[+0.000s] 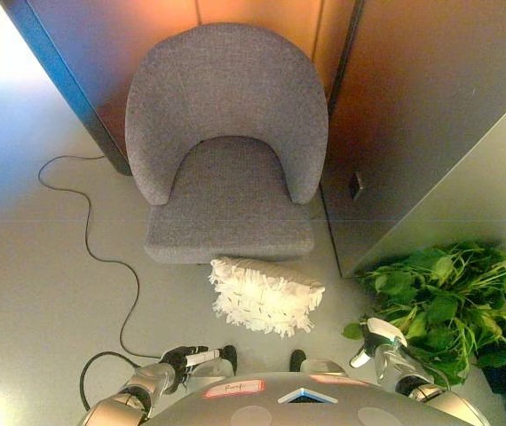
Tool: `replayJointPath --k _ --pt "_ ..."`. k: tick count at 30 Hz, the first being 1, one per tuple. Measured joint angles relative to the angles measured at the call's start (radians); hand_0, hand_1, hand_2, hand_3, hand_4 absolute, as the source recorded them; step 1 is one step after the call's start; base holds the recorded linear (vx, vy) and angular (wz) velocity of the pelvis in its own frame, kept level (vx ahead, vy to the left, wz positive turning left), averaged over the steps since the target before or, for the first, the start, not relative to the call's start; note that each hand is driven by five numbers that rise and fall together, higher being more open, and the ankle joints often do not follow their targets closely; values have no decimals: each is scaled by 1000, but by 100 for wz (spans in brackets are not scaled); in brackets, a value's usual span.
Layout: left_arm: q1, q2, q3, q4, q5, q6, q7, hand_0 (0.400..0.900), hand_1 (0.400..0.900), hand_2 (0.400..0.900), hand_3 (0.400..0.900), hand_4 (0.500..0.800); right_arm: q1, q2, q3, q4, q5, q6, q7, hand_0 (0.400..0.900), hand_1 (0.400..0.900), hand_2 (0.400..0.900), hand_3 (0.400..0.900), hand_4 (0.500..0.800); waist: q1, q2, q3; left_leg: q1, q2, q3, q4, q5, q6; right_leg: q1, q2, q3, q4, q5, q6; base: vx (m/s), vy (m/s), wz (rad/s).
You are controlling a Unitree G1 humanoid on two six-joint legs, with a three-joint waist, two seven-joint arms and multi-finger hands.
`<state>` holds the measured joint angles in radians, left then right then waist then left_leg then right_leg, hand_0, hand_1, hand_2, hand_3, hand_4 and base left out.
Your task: Pick up the pillow and put it on the sofa.
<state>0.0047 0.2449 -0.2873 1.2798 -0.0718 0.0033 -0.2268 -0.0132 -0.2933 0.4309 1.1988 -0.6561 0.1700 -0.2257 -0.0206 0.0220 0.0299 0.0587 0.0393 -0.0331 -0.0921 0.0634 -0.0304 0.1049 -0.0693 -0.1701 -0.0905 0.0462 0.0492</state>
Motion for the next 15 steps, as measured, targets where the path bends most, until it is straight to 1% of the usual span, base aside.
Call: replayJointPath --k 5,15 --pt "-1 0 0 -5 -2 18 -4 900 900 900 900 800 0 0 -1 0 24 -4 -2 900 900 900 900 800 0 1 -1 1 0 0 0 0 0 1 0 0 0 0 0 13 -4 0" --pt "2 0 0 -13 -5 20 -12 900 900 900 900 800 1 0 -3 -2 38 -10 -38 900 900 900 900 800 2 8 4 -2 1 -1 0 0 0 -1 1 0 0 -1 0 20 -4 2"
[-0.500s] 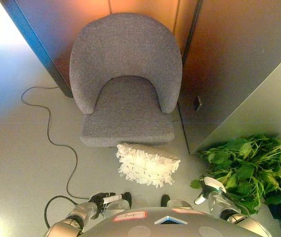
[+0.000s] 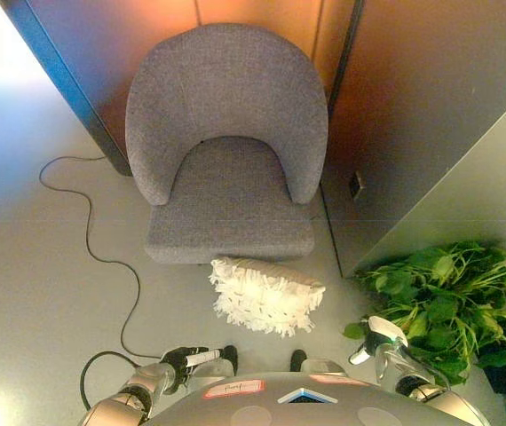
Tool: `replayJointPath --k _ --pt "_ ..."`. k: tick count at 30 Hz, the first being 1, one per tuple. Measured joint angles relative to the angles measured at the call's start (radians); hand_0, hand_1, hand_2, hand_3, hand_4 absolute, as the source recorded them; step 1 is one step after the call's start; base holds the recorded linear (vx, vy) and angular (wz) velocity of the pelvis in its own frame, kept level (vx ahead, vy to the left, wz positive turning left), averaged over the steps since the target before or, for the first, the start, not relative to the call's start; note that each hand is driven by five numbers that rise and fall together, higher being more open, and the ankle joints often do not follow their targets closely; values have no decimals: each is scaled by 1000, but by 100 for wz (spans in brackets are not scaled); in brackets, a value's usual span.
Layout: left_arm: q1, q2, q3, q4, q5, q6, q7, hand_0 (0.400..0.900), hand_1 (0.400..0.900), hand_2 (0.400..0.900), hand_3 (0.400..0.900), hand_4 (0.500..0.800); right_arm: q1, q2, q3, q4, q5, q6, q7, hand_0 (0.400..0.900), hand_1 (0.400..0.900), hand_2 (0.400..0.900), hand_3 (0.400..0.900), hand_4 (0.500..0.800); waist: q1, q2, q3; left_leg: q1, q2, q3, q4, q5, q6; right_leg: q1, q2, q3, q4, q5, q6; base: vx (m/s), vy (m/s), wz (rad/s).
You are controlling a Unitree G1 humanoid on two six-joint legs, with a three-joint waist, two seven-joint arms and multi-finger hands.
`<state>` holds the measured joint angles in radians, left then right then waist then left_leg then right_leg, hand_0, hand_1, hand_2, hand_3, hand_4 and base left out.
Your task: Pick up the pillow and put it on the sofa.
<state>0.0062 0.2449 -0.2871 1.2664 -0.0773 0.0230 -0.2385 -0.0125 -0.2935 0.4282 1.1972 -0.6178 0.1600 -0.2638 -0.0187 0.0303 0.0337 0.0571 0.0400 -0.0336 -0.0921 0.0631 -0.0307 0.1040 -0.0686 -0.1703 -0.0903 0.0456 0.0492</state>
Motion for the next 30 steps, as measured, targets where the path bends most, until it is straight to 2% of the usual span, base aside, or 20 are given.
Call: replayJointPath --k 4,7,10,12,14,16,18,22,25,30 --pt "2 0 -3 -20 -8 -3 0 900 900 900 900 800 -8 -1 1 -3 19 4 -7 900 900 900 900 800 12 9 16 -6 0 -1 0 1 -1 -5 0 -1 3 0 0 -1 -3 19" --pt "-8 0 -36 -41 -44 -5 0 900 900 900 900 800 -55 -10 25 -3 79 24 -13 900 900 900 900 800 31 23 37 -52 -4 -13 3 15 -2 -54 0 -4 17 0 0 -142 6 23" --pt "-62 0 -55 -51 -104 -8 -3 900 900 900 900 800 -162 -32 35 -1 151 38 -31 900 900 900 900 800 51 41 111 -154 -7 -45 61 34 -13 -138 -1 -33 65 -1 -3 -211 -18 25" --pt "-99 4 -59 -57 -140 -26 -4 900 900 900 900 800 -255 -47 37 3 194 60 -42 900 900 900 900 800 59 55 176 -224 -10 -69 109 43 -20 -190 -1 -61 105 -6 -8 -197 -24 26" --pt "-135 14 -64 -73 -190 -52 -19 900 900 900 900 800 -357 -69 36 10 243 78 -61 900 900 900 900 800 70 73 247 -296 -9 -74 159 54 -19 -250 3 -76 182 -42 -19 -130 -14 25" --pt "-154 26 -64 -101 -251 -69 -43 900 900 900 900 800 -447 -100 34 14 295 97 -64 900 900 900 900 800 110 83 296 -355 -10 -90 194 62 -25 -334 0 -78 301 -95 -36 -113 -3 26" --pt "-159 43 -61 -139 -311 -73 -67 900 900 900 900 800 -536 -124 34 16 334 106 -66 900 900 900 900 800 155 84 343 -396 -19 -99 220 63 -36 -410 -20 -83 425 -152 -51 -112 7 24" --pt "-169 64 -58 -196 -370 -90 -117 900 900 900 900 800 -663 -161 29 12 381 123 -69 900 900 900 900 800 196 82 394 -488 -45 -87 301 53 -31 -525 -87 -105 608 -236 -63 -81 24 15" --pt "-173 74 -59 -235 -406 -90 -144 900 900 900 900 800 -726 -195 28 14 428 146 -66 900 900 900 900 800 215 83 413 -561 -79 -81 386 32 -22 -600 -128 -103 718 -279 -64 -83 55 7" --pt "-171 81 -52 -261 -485 -90 -179 900 900 900 900 800 -833 -255 32 44 463 166 -45 900 900 900 900 800 227 116 448 -705 -108 -59 587 -40 -7 -714 -171 -83 873 -331 -61 -30 62 1"
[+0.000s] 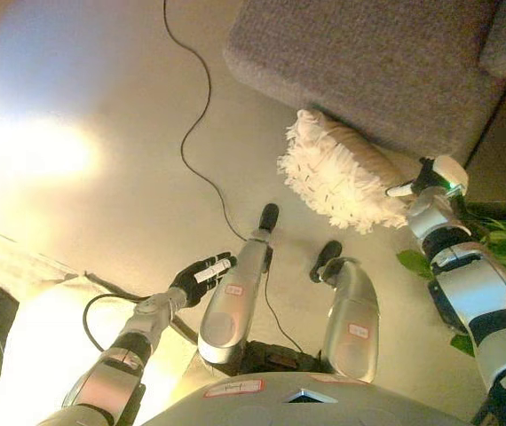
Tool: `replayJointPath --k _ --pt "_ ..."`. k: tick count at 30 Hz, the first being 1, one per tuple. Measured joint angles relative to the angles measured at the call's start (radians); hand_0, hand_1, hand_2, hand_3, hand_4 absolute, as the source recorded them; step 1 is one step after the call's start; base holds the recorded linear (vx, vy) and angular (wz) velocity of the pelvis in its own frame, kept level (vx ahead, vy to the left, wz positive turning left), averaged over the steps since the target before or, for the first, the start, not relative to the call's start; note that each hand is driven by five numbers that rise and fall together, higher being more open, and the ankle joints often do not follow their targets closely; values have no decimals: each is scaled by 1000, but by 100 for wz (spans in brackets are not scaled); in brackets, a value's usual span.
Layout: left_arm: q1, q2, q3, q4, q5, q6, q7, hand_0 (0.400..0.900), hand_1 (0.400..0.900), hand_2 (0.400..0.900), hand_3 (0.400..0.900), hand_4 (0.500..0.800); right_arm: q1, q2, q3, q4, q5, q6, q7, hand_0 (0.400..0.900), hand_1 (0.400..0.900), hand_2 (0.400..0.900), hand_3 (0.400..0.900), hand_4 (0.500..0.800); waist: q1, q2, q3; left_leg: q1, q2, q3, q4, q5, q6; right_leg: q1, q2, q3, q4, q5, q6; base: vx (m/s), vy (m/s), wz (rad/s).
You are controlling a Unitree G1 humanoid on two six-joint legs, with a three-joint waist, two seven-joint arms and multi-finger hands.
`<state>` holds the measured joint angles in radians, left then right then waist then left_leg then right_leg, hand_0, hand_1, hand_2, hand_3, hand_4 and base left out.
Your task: Pick up the pillow and put it on the sofa.
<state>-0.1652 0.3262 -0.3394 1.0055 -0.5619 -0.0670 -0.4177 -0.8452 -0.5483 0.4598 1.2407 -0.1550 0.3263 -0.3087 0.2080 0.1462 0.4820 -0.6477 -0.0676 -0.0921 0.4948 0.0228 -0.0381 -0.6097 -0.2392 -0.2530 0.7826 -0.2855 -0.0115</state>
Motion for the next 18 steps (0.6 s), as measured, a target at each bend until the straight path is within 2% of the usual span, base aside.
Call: replayJointPath --k 3,6,8,14,18 --pt "16 21 -7 3 -5 13 -8 900 900 900 900 800 -31 -17 5 12 4 0 24 900 900 900 900 800 -1 4 5 -87 -8 22 128 -54 11 -84 -18 33 117 -40 -3 -64 80 -3" --pt "54 27 -11 3 -29 27 -16 900 900 900 900 800 -39 -22 6 13 5 0 41 900 900 900 900 800 -10 10 11 -149 -8 34 197 -72 9 -148 -19 59 177 -50 0 -46 86 -7" --pt "77 27 -11 2 -46 26 -29 900 900 900 900 800 -38 -25 6 14 5 4 55 900 900 900 900 800 -11 13 13 -183 -8 46 231 -74 11 -191 -18 86 215 -52 1 -35 65 -7" --pt "108 27 -16 2 -65 21 -59 900 900 900 900 800 -41 -28 7 14 7 -9 78 900 900 900 900 800 -13 20 18 -252 -6 50 278 -74 11 -268 -16 109 265 -52 0 -18 60 -6" --pt "127 26 -19 2 -74 -1 -73 900 900 900 900 800 -45 -28 7 13 29 -12 96 900 900 900 900 800 -13 20 18 -291 -5 51 301 -75 11 -306 -3 119 282 -52 0 -6 40 -1"
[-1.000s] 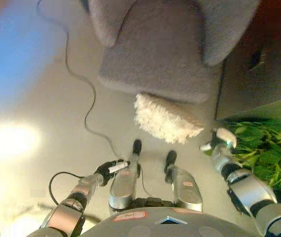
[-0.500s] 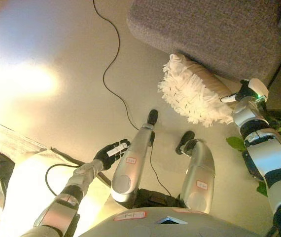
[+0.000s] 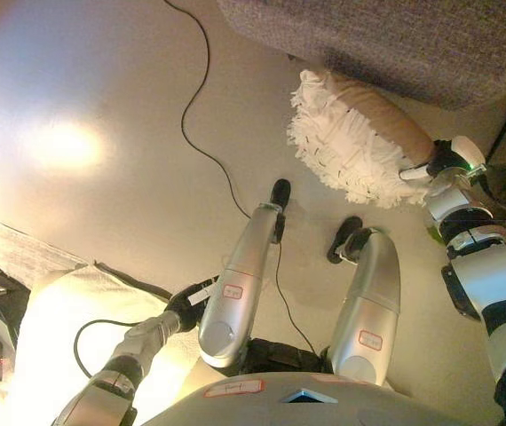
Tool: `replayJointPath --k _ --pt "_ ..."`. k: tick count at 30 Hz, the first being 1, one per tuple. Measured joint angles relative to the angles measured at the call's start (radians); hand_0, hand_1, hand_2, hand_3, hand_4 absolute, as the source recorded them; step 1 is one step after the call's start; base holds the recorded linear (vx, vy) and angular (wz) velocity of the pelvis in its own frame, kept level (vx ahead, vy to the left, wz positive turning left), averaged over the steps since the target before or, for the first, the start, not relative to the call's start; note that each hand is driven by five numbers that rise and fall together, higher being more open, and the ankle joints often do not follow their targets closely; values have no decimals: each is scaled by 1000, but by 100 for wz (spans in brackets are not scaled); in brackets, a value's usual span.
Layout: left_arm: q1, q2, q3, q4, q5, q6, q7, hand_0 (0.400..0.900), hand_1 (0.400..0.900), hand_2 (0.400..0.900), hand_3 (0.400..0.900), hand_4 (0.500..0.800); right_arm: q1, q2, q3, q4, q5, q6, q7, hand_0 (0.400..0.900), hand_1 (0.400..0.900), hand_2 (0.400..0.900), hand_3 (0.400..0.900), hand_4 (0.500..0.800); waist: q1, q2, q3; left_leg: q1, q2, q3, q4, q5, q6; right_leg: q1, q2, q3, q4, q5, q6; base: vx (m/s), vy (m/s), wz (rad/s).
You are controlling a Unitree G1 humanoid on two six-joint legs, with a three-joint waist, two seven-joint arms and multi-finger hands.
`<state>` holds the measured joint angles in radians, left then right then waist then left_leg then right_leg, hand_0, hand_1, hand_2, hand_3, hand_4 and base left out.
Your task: Pick up the pillow and put it on the sofa.
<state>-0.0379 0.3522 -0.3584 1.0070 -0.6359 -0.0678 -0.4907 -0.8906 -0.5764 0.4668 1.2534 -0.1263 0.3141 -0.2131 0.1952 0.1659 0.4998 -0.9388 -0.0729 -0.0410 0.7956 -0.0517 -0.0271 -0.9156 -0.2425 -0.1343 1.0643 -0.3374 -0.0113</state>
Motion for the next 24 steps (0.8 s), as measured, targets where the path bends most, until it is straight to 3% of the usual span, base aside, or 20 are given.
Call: replayJointPath --k 14,24 --pt "28 -3 18 -3 -117 -62 -84 900 900 900 900 800 -112 -41 43 4 9 14 -14 900 900 900 900 800 1 11 4 -145 -1 18 131 -22 8 -140 6 40 121 -14 -2 -14 15 5" --pt "65 -6 42 -1 -146 -81 -96 900 900 900 900 800 -296 -79 174 35 -46 100 30 900 900 900 900 800 11 25 3 -278 -3 26 187 -23 6 -283 6 69 195 -15 -2 -28 1 5"
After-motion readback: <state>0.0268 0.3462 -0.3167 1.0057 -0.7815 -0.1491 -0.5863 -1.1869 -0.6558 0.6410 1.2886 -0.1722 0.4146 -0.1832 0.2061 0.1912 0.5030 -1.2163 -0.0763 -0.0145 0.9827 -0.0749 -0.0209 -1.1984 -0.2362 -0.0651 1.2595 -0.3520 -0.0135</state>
